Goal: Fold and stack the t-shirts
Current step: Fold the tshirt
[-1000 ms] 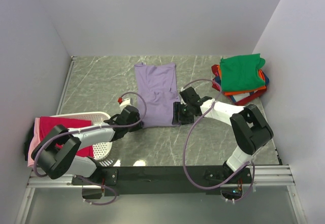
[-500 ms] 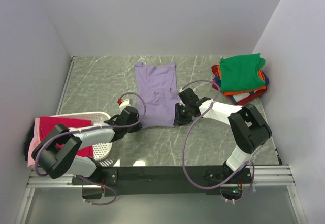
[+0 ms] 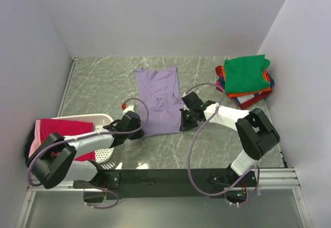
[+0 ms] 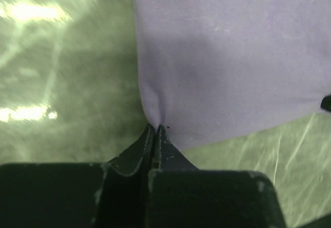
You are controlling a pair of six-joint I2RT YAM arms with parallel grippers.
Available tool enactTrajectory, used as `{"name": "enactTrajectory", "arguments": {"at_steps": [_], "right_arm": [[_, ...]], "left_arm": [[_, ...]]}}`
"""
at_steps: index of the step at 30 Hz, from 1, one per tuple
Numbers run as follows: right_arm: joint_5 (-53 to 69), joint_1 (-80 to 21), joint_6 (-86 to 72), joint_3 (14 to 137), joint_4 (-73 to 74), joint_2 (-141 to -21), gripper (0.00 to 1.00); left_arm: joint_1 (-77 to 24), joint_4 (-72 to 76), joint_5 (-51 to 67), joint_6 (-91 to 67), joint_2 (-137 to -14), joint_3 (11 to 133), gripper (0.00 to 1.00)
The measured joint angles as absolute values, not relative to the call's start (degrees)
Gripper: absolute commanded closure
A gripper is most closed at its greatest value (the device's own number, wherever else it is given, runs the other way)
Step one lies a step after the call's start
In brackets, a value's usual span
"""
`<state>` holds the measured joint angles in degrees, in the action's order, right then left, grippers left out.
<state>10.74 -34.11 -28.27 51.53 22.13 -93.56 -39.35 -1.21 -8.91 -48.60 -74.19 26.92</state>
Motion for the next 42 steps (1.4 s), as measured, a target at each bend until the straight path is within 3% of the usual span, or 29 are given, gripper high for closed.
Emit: {"name": "enactTrajectory", "arguments": {"at_steps": [12, 30, 42], "right_arm": [[10.4, -40.0, -26.5, 48.3, 34.1, -82.4, 1.0], [13.9, -46.9, -26.0, 48.4, 55.3, -62.3, 1.0], [11.7, -49.0, -28.1, 60.8, 66.5, -56.0, 1.0]], "left_arm": [[-47.7, -12.2, -3.2, -47.7, -67.7, 26.4, 0.99], [-53.5, -31.2, 8.7, -53.8, -44.2, 30.3, 0.99], [-56.5, -40.8, 10.2, -53.7, -38.3, 41.6, 1.0]]}}
